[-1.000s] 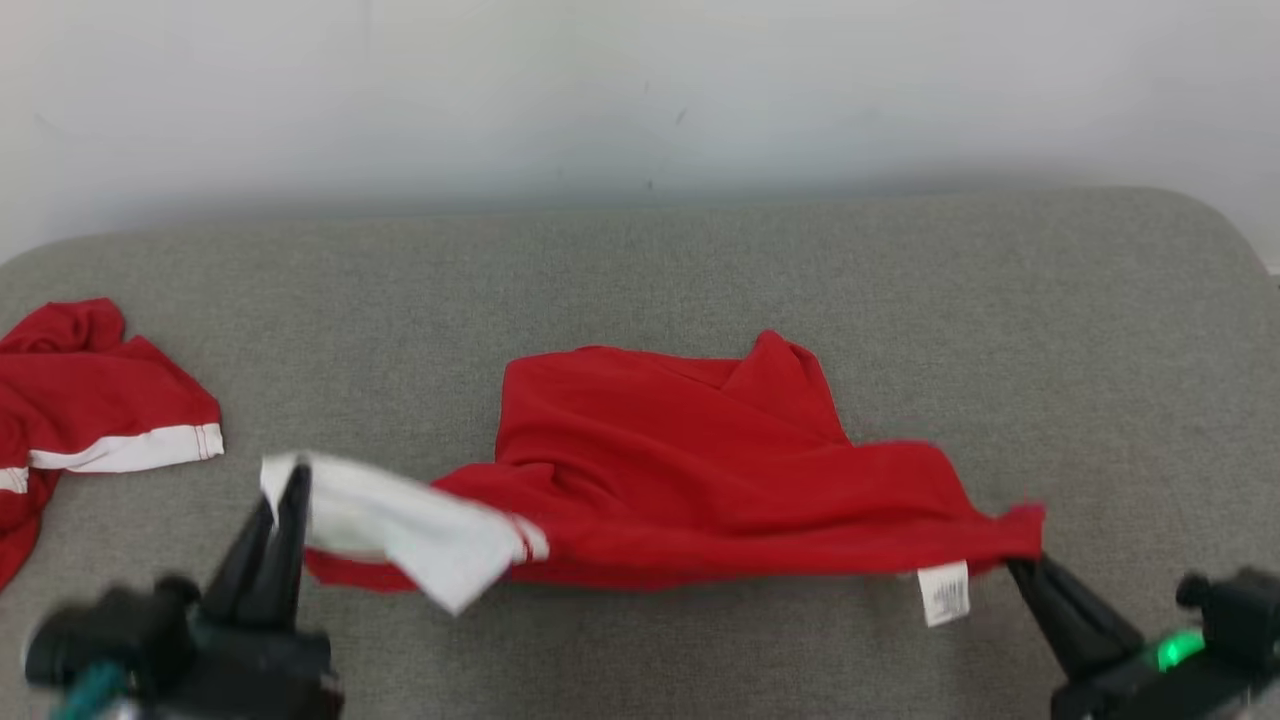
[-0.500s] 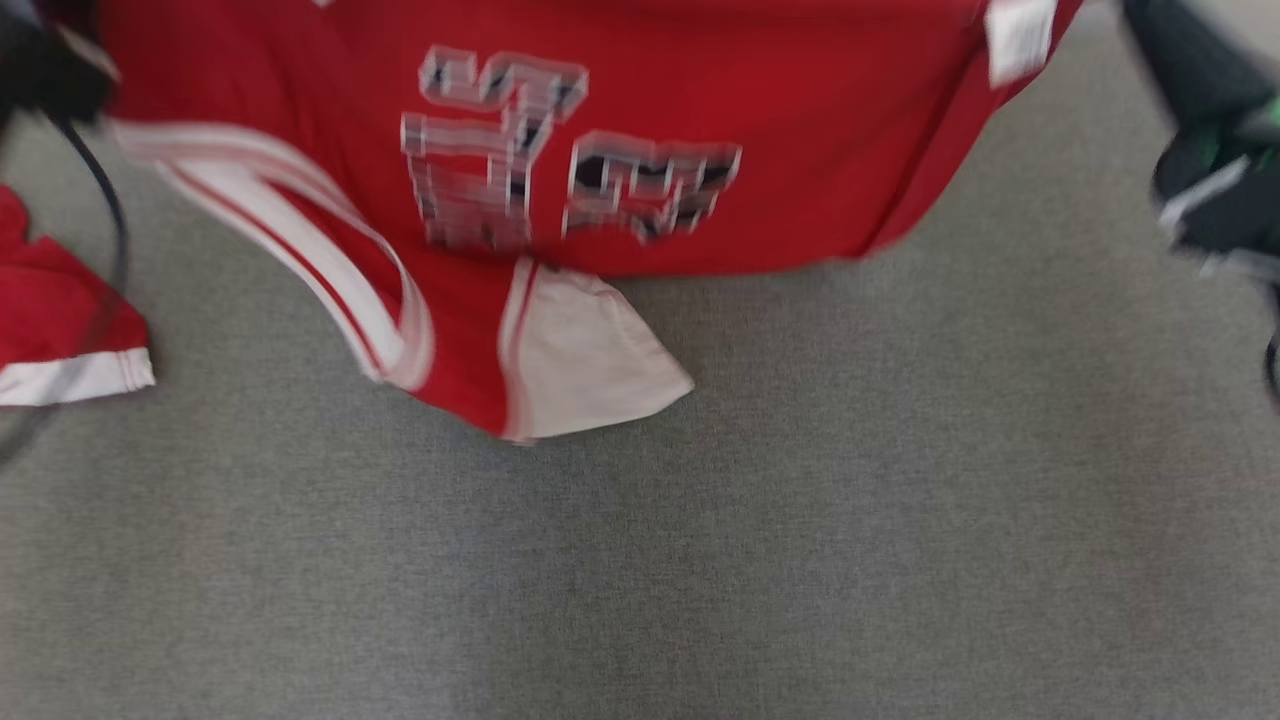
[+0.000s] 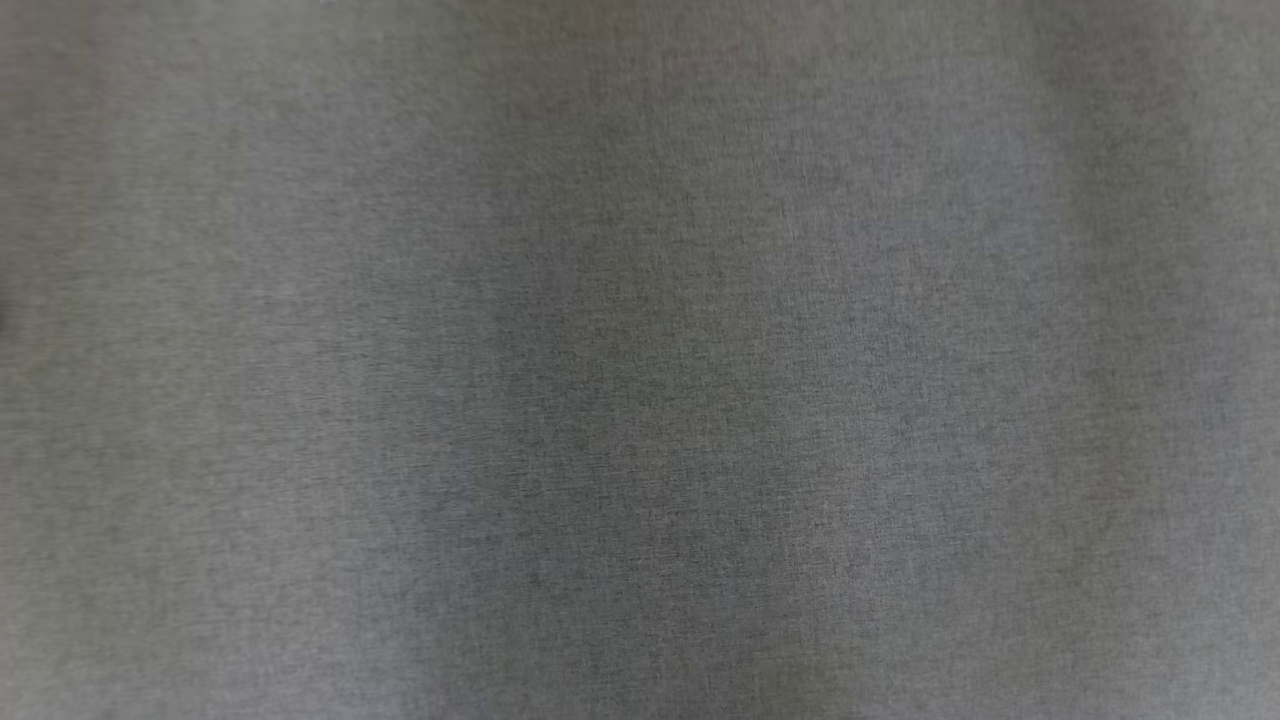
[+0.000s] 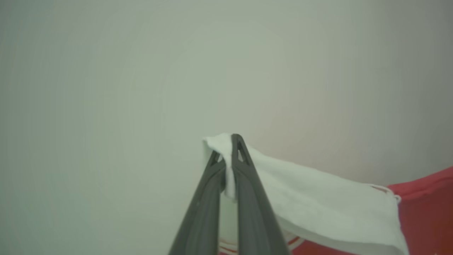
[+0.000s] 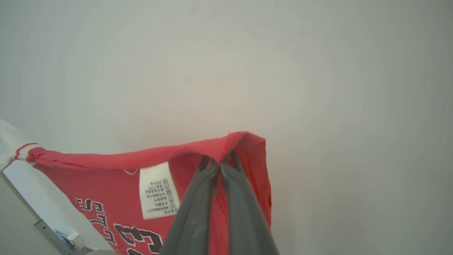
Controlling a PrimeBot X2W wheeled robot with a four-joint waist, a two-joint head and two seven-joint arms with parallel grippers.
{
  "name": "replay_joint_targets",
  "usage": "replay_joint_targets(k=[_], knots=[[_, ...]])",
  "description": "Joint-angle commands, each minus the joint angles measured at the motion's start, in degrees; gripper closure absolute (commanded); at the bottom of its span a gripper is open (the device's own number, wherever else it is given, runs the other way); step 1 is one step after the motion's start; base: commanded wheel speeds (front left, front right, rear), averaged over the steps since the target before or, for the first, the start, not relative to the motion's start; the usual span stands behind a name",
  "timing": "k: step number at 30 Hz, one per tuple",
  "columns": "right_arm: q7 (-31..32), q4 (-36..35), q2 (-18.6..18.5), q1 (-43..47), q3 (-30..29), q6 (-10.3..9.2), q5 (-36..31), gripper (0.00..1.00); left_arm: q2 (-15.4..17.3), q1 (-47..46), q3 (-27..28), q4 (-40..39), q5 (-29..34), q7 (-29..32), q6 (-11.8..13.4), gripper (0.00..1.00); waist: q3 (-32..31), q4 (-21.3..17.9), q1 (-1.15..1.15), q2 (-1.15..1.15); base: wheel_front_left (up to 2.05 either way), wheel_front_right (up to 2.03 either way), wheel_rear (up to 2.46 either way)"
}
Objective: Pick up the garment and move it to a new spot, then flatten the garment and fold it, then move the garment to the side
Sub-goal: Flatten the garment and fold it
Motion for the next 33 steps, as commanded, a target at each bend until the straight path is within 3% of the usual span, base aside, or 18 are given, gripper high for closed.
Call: replay_joint_targets(k=[1, 9, 18, 22, 26, 30, 33], knots=[[-0.3, 1.7, 0.8, -2.8, 0.5, -0.12, -1.1, 1.00, -0.5, -2.6, -0.2, 2.2, -1.0, -1.5, 0.1, 1.00, 1.8, -1.1, -0.02, -0.02, 0.00, 0.00, 0.00], [-2.0, 6.6, 1.3, -10.3, 4.9, -0.12, -3.6, 1.00, -2.8, -8.5, -4.9, 9.6, -4.1, -6.4, 0.1, 1.00, 3.4, -1.0, -0.02, -0.02, 0.00, 0.00, 0.00], [-4.6, 4.0, -2.4, -4.1, 8.3, -0.12, 0.9, 1.00, -3.9, -2.5, -4.9, 11.8, -11.2, -10.1, 0.1, 1.00, 2.7, -0.6, -0.02, -0.02, 0.00, 0.00, 0.00], [-6.3, 0.5, -4.8, 4.0, 11.0, -0.12, 4.4, 1.00, -2.8, 5.4, -5.7, 8.8, -12.2, -11.2, 0.1, 1.00, -0.4, -0.8, -0.02, -0.02, 0.00, 0.00, 0.00], [-9.0, -4.9, -8.5, 14.8, 13.5, -0.12, 8.2, 1.00, -2.4, 16.7, -1.8, 3.1, -14.9, -11.6, 0.6, 1.00, -4.7, -0.8, -0.02, -0.02, 0.00, 0.00, 0.00], [-12.0, -10.7, -12.3, 26.3, 15.7, -0.12, 11.9, 1.00, -2.1, 32.4, 3.9, -6.5, -14.4, -11.5, 3.5, 1.00, -8.7, -0.8, -0.02, -0.02, 0.00, 0.00, 0.00], [-14.6, -14.4, -14.8, 35.3, 17.7, -0.12, 14.1, 1.00, -3.4, 46.8, 9.9, -15.1, -17.7, -11.6, 6.7, 1.00, -11.2, -0.8, -0.02, -0.02, 0.00, 0.00, 0.00]])
